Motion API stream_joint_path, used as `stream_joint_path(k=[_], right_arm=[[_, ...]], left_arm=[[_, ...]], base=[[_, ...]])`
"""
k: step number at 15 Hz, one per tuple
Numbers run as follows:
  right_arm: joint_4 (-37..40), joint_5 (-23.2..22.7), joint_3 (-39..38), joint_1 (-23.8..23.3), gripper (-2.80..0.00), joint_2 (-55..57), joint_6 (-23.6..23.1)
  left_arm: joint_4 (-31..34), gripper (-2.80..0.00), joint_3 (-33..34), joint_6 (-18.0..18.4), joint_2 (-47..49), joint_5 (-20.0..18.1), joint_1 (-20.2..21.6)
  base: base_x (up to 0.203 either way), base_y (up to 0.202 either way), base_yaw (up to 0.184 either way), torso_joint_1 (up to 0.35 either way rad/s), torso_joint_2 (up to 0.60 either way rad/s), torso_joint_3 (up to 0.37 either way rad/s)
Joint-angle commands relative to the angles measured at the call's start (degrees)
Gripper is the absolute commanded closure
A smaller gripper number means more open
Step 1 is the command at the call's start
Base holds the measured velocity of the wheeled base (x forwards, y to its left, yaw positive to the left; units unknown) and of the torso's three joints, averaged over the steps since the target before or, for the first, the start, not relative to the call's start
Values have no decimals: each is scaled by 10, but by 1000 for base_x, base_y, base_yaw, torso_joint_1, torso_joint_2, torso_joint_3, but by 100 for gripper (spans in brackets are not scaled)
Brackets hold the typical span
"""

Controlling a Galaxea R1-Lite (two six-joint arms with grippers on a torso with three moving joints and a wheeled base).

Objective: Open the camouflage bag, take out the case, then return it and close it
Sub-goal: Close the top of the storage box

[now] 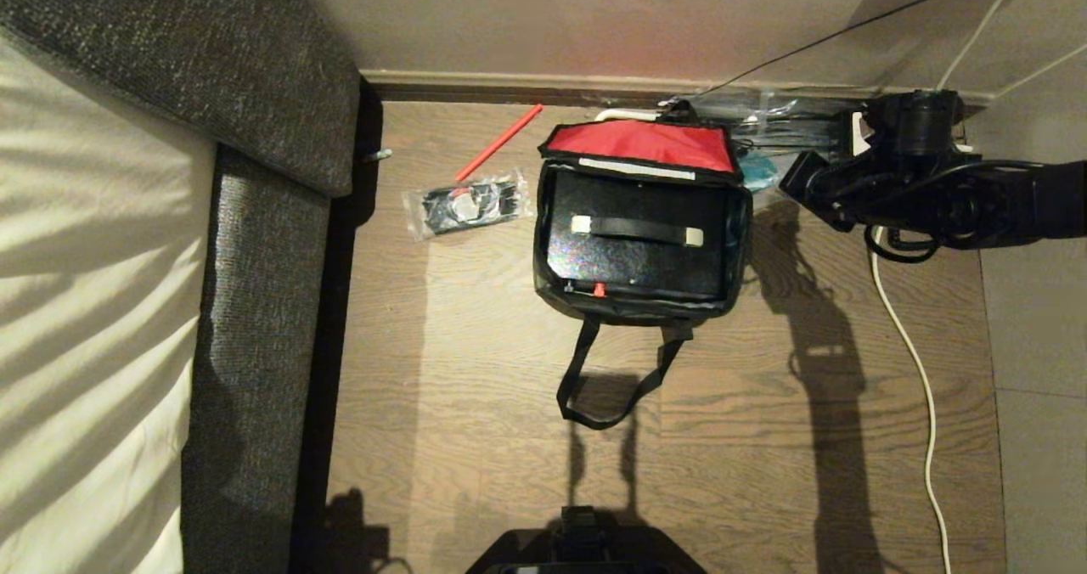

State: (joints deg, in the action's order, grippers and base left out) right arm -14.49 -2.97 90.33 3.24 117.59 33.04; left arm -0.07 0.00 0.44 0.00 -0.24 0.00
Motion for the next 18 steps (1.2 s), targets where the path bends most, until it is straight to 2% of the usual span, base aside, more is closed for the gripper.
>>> stream_joint_path(k=[1,2,3,6,10,11,12,14,15,18], right_arm=[[0,-4,17,0,0,15,-5],[-2,-9,23,-1,0,18,-12],[2,-26,28,-1,-280,20,-18],[-2,-32,28,0,-280,24,-11],[15,17,25,0,-280,29,-15],[14,17,28,0,-280,32,-4],[9,14,32,0,-280,35,31],[3,-11,66,0,-280,44,133],[1,-34,82,-1,-280,51,158],[-23,-45,104,-3,-280,73,186]], left_arm=[[0,0,1,0,0,0,1],[0,0,1,0,0,0,1],[0,0,1,0,0,0,1],[0,0,1,0,-1,0,1],[0,0,1,0,0,0,1],[0,0,1,0,0,0,1],[0,0,1,0,0,0,1],[0,0,1,0,0,0,1],[0,0,1,0,0,0,1],[0,0,1,0,0,0,1]], base=[[0,0,0,0,0,0],[0,0,0,0,0,0],[0,0,0,0,0,0],[0,0,0,0,0,0],[0,0,0,0,0,0],[0,0,0,0,0,0],[0,0,0,0,0,0],[0,0,0,0,0,0],[0,0,0,0,0,0],[0,0,0,0,0,0]])
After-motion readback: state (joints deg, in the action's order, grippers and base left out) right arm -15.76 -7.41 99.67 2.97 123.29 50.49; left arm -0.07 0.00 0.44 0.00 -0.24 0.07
